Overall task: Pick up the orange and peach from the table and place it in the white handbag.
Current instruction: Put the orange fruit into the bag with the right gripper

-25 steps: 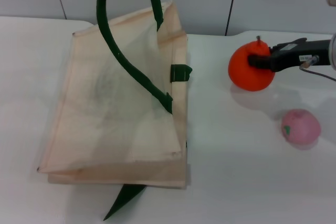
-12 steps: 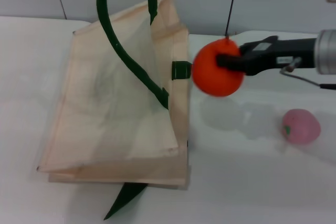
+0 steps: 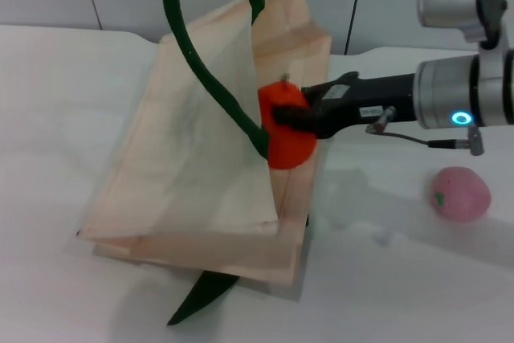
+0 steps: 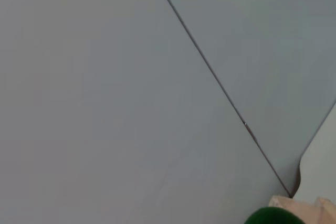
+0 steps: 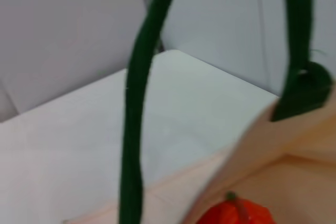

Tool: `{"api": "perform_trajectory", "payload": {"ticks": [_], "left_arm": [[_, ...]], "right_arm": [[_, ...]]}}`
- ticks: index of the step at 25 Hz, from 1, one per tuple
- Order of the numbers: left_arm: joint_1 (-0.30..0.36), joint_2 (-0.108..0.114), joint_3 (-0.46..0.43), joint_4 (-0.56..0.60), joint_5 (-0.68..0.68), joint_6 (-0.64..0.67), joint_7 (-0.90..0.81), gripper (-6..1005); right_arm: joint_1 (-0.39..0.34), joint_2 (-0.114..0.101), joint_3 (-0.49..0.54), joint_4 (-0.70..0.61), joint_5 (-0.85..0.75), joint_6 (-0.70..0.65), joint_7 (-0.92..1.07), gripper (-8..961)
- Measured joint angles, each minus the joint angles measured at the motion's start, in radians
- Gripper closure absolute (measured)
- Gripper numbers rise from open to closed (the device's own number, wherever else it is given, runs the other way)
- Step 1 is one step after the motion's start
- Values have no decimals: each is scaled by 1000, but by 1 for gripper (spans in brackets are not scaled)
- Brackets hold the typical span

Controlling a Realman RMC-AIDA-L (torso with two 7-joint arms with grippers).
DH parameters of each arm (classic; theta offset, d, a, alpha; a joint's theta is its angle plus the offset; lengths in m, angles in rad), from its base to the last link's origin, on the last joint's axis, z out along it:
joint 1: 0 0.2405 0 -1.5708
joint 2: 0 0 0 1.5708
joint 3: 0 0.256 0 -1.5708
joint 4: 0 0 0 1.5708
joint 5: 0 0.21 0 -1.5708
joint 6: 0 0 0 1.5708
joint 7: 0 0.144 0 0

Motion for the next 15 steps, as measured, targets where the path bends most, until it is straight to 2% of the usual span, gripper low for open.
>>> {"api": "perform_trajectory", "payload": {"ticks": [6,10,15], "left_arm": [[-9,0,0,8,0,0,-3,879],[-17,0,-1,16,4,0,-9,879],[-23,1,-1,17,6,1,-15,879]], "right_arm": [[39,-2,-49,60,95,0,-73,755],[90,1,-92,140,144,-4,-145,771],[125,1,-100,211,212,-22,-228,791]]}}
